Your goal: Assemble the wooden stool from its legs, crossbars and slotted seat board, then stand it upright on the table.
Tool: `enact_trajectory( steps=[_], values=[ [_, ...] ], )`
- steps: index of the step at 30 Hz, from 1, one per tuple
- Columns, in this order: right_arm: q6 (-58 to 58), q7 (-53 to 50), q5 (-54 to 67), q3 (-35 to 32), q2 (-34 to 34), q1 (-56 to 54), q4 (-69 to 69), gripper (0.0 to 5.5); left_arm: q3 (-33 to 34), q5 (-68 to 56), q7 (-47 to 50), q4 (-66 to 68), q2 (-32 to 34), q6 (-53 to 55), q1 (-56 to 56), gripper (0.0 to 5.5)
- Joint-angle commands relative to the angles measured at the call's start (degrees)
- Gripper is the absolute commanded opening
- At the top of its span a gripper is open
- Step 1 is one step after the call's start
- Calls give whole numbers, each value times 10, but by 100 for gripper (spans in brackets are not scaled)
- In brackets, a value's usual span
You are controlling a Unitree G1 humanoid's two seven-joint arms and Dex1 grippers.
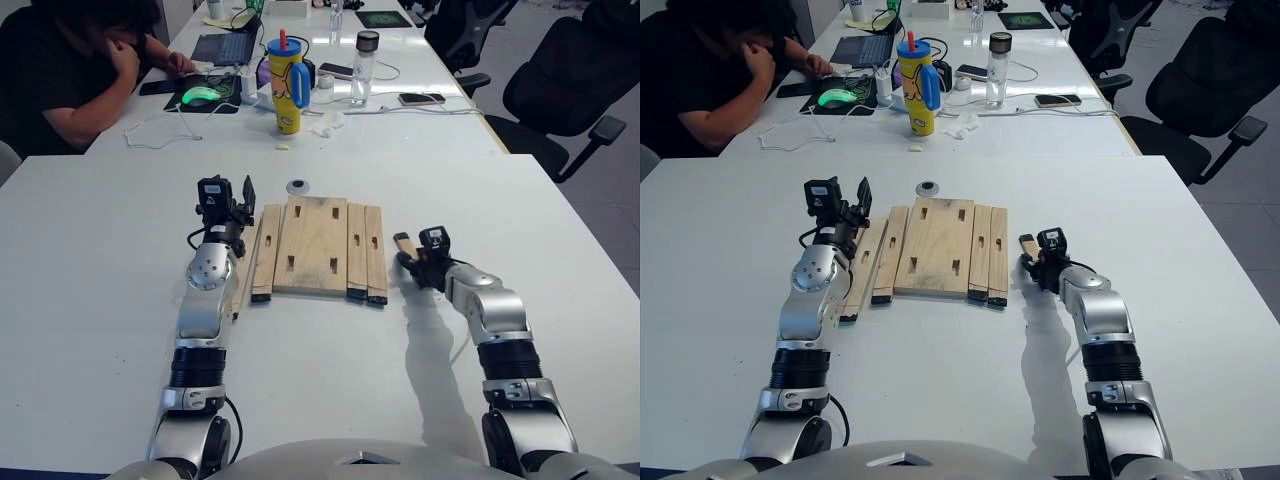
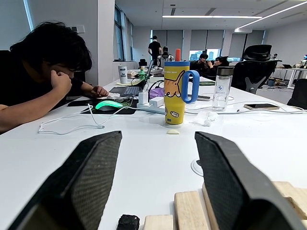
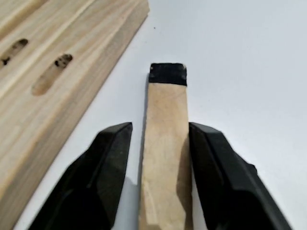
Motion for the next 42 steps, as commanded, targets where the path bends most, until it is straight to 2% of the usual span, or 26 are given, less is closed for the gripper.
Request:
enact_trajectory(
  steps=[1,6,9,16,25,34,42],
  values=[
    [26,-4,-1,9,8,29,26,141,0,-30,-39,4,7,23,-12,283],
    [-105,-20,-1,-10,26,14,-8,132,8,-140,-138,-16,3,74,-21,283],
    [-216,-11,24,-30,47,7,-64,132,48,-273,-179,-41,-10,158,-46,283],
    [-356,60,29,24,54,37,-148,132,113,-499,-168,-58,-27,316,-110,283],
    [-388,100,51,62,68,58,-191,132,90,-541,-164,-48,-18,381,-125,283],
    [-386,120,61,81,66,63,-201,132,77,-541,-180,-49,-8,394,-129,283],
    [-379,124,67,88,63,64,-207,132,72,-546,-178,-54,-8,405,-114,173]
  ],
)
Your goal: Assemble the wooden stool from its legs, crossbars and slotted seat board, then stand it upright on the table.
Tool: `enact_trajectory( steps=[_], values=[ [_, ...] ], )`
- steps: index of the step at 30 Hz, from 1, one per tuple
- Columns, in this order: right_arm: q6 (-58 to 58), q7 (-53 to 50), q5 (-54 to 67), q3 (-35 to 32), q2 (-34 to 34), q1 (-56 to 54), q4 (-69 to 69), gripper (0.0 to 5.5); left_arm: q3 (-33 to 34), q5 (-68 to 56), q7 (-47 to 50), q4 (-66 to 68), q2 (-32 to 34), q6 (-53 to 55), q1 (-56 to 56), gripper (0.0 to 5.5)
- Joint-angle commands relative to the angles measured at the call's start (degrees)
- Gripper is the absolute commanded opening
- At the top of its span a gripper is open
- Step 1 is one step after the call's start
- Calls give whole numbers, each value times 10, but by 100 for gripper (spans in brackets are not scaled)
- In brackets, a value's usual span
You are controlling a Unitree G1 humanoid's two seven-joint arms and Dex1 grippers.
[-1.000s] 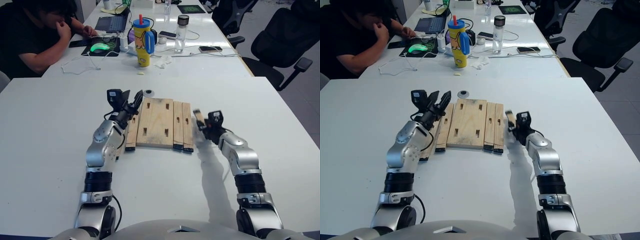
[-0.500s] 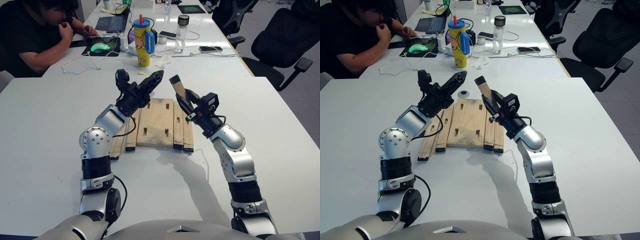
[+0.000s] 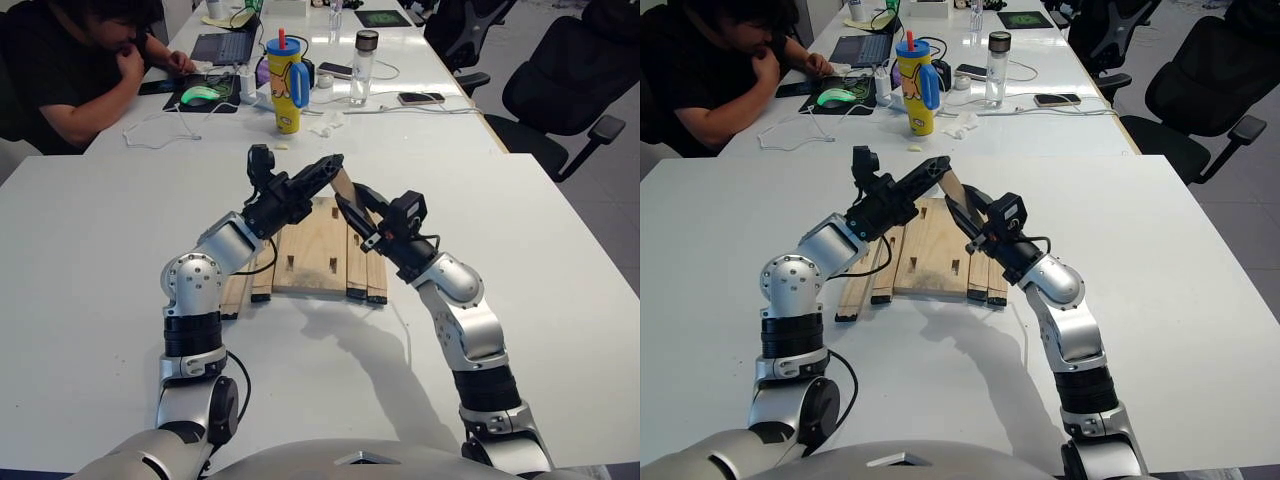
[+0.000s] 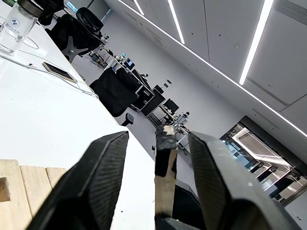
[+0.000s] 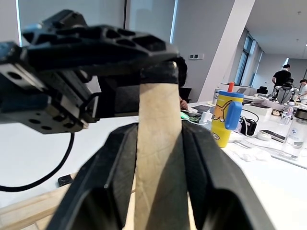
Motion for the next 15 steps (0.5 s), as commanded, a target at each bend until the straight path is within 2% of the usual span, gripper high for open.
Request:
enact_trajectory(
  steps=[1,8,11,12,15],
  values=[
    [8,6,8,3,-3,2,-9,132,-7,-4,-1,-5,5,10,1,159],
    [15,9,17,1,-4,2,-8,132,3,5,2,3,6,-9,0,46],
    [17,5,8,-1,-9,2,-5,132,12,14,7,5,7,-27,0,43],
    [18,6,1,2,-14,3,-1,160,21,15,15,7,5,-36,2,43],
    [47,-23,-12,-12,-18,-1,22,190,38,38,36,-7,6,-75,17,43]
  ],
)
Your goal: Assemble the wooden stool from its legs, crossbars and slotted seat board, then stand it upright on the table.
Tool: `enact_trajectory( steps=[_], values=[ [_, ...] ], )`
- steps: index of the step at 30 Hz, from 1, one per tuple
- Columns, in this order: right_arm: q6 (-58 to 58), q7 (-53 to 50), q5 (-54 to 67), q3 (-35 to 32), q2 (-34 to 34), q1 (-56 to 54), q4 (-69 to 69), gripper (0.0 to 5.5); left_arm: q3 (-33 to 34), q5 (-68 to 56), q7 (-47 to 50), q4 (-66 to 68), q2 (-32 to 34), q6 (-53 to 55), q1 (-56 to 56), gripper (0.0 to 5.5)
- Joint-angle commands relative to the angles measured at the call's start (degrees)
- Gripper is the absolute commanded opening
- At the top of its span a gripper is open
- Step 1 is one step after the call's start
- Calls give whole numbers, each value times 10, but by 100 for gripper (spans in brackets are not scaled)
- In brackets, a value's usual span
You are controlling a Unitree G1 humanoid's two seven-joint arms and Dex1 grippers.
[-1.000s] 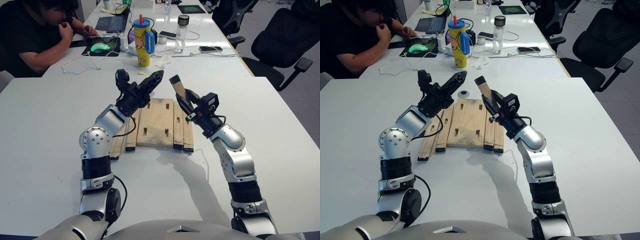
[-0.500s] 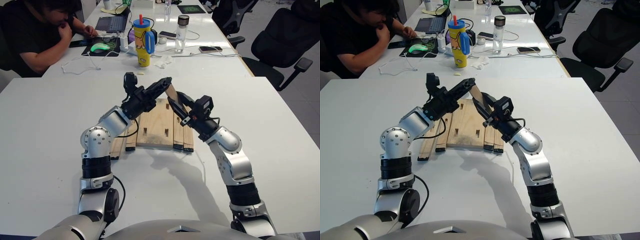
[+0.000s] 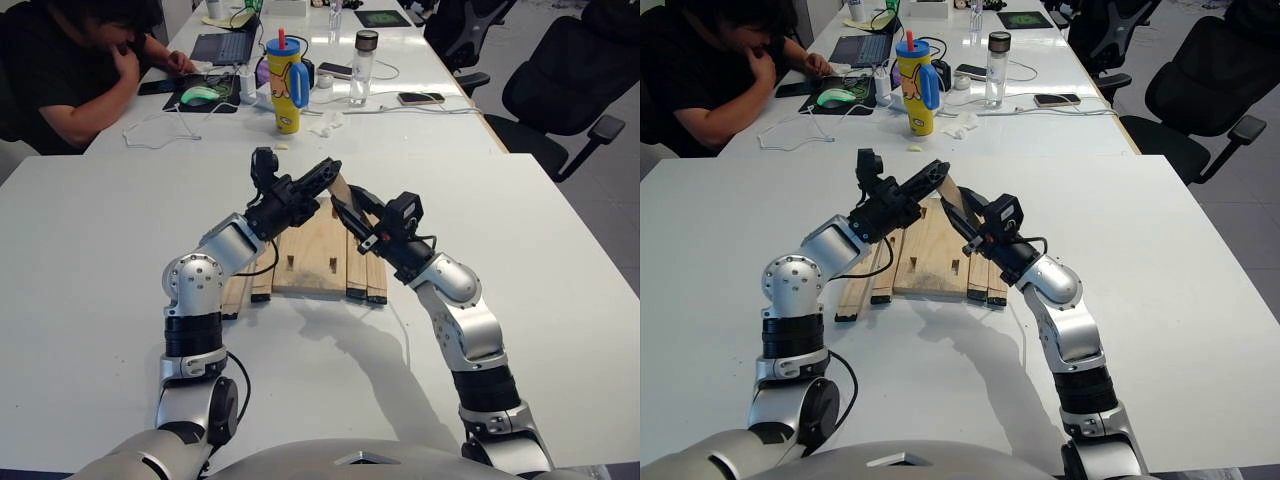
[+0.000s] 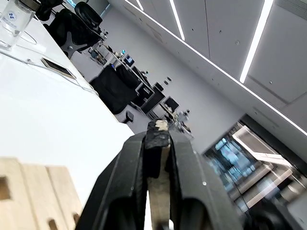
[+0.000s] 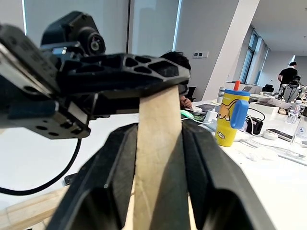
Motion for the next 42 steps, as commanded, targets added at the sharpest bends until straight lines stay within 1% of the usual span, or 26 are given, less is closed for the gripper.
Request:
enact_trajectory(
  steps=[1,4,7,9,12,14,20,31,42],
  values=[
    [44,-36,-16,-22,-11,-3,32,190,30,44,32,-22,12,-66,23,43],
    [65,-59,-34,-31,-18,4,53,190,55,71,65,-65,21,-107,61,43],
    [80,-91,-16,-69,-8,9,64,190,71,98,101,-100,23,-130,109,43],
    [84,-108,-3,-90,0,5,76,190,70,125,120,-103,18,-150,138,43],
    [89,-116,2,-95,14,-8,85,190,68,152,125,-74,15,-175,155,43],
    [92,-119,6,-92,21,-13,83,190,61,177,119,-51,22,-198,155,43],
    [100,-119,10,-89,30,-15,82,190,52,202,103,-5,25,-227,144,43],
    [121,-103,10,-72,29,-26,80,190,66,197,102,34,15,-259,131,43],
    [123,-97,6,-64,33,-42,95,190,44,236,83,137,-5,-321,94,43]
  ],
)
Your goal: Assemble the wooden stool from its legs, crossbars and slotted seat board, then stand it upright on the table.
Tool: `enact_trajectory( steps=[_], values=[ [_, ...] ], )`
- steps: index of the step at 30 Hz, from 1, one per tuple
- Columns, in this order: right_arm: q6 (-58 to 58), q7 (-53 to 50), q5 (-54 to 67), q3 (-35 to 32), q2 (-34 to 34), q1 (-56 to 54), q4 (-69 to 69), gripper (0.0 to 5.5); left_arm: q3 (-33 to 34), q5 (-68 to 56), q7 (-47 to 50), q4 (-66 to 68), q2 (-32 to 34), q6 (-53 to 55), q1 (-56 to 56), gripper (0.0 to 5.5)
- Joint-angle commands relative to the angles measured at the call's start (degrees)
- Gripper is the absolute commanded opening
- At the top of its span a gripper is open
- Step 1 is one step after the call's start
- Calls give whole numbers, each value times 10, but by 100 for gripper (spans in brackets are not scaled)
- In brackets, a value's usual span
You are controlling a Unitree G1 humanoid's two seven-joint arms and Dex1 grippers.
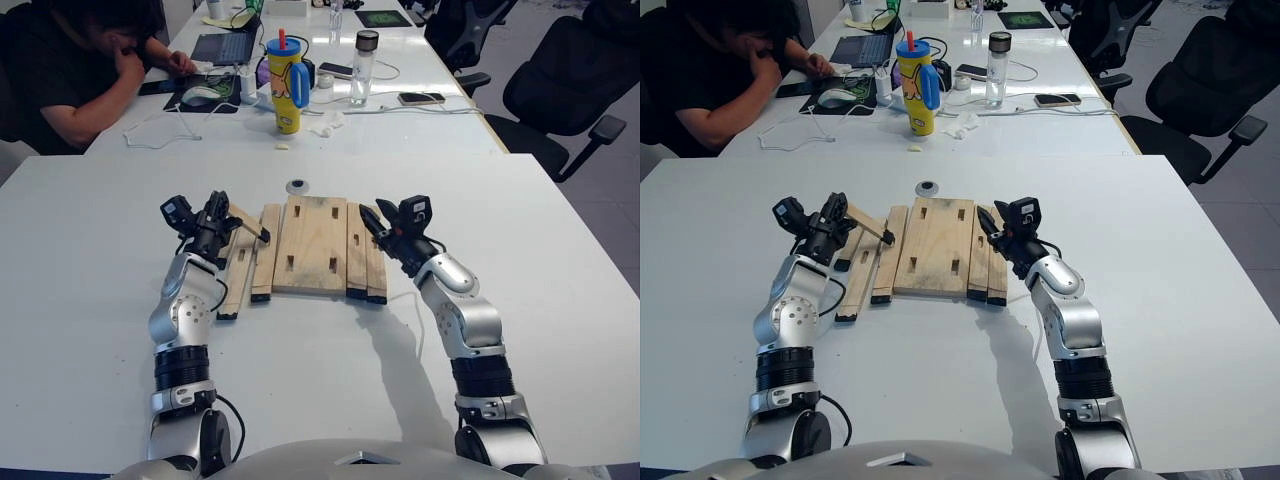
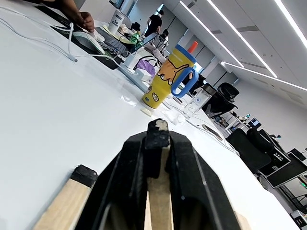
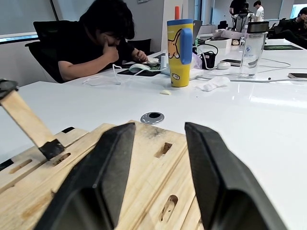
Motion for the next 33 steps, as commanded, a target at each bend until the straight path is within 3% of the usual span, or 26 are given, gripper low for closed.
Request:
enact_trajectory(
  steps=[1,14,33],
  values=[
    [4,2,1,2,2,-16,6,190,-5,21,-1,26,-2,-23,-7,43],
    [3,-1,-6,9,3,-4,2,190,-15,29,36,-78,-19,-18,27,43],
    [5,1,-5,11,3,-3,1,190,-14,63,32,-23,4,-16,18,43]
  ],
)
